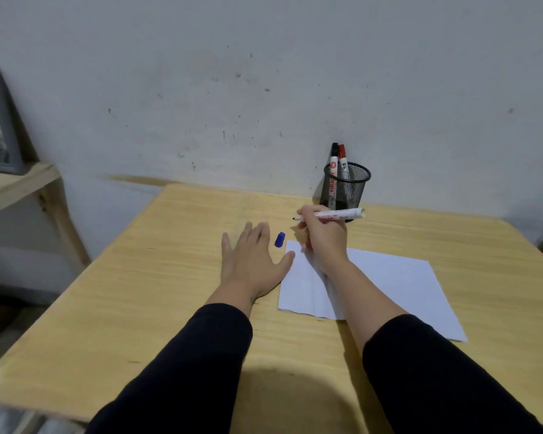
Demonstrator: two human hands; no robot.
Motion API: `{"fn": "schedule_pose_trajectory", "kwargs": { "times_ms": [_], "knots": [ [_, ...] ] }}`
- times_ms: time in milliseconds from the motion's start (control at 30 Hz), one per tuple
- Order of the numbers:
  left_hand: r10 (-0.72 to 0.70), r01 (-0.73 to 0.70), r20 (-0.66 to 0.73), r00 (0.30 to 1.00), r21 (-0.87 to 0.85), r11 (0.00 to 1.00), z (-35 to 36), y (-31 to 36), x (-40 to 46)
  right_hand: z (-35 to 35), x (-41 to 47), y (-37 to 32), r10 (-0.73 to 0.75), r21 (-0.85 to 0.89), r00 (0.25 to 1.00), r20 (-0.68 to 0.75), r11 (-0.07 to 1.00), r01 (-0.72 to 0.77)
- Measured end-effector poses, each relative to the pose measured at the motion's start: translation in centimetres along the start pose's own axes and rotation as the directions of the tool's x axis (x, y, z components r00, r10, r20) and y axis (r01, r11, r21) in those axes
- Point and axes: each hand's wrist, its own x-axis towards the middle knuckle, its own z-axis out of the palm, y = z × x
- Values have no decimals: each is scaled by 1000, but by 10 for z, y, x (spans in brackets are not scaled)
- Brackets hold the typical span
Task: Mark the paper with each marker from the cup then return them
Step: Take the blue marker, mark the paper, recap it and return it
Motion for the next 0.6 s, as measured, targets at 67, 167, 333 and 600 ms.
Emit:
{"fn": "schedule_pose_trajectory", "kwargs": {
  "times_ms": [67,167,333,600],
  "knots": [
    [3,-5,51,999,34,999,1,0,2,0,0,1,-47,-99,999,-16,994,45],
    [5,-9,75,997,50,999,1,-1,4,1,-1,-1,-152,-304,987,-44,943,132],
    [10,-17,80,997,78,997,0,0,4,0,0,3,-196,-421,979,-52,893,157],
    [7,-15,88,996,85,996,1,-1,5,0,6,7,-213,-566,976,-41,810,153]
  ]
}}
